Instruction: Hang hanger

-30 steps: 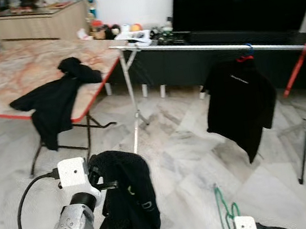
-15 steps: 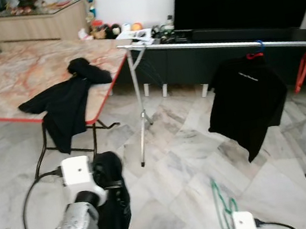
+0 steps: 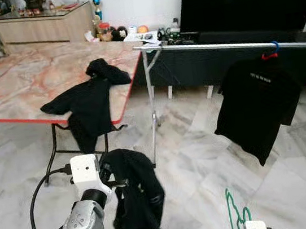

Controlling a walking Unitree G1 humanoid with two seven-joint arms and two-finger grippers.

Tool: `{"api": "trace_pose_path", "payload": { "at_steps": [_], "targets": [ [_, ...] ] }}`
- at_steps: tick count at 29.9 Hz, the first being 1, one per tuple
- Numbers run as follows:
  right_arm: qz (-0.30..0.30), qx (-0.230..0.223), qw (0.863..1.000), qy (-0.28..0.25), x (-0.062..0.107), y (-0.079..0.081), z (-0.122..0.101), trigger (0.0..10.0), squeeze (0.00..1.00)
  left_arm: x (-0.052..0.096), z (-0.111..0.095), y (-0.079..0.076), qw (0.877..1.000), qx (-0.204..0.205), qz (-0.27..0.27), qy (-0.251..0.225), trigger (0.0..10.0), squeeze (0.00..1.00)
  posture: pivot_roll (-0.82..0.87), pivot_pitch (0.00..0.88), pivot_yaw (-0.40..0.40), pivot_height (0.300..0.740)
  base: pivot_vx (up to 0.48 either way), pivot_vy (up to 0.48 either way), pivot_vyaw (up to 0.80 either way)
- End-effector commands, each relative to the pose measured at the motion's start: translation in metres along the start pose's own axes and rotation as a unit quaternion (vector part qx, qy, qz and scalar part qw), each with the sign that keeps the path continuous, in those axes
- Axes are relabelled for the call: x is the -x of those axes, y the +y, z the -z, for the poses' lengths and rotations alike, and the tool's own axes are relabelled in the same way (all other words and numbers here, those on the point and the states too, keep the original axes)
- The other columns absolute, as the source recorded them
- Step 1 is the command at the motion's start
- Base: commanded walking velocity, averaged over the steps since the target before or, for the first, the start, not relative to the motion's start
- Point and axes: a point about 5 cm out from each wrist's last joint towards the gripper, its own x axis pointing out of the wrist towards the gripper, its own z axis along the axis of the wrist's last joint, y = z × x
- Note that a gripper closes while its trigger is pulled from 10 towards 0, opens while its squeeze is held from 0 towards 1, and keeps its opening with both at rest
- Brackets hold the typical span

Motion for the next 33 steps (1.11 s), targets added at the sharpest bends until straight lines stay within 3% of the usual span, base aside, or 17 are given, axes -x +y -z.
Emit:
{"api": "trace_pose_path", "payload": {
  "at_steps": [1,33],
  "targets": [
    [-0.005,-0.001,1.0,-0.001,0.0,0.003,-0.001,10.0,0.0,-0.002,-0.007,-0.003,1.0,-0.002,0.004,-0.016,10.0,0.0,0.17,0.0,-0.037,0.74,0.0,0.364,0.0],
    [-0.002,0.008,1.0,0.014,0.002,-0.003,0.007,10.0,0.0,0.004,-0.005,0.01,1.0,-0.015,-0.014,-0.01,10.0,0.0,0.16,0.0,-0.042,0.74,0.0,0.407,0.0]
  ]
}}
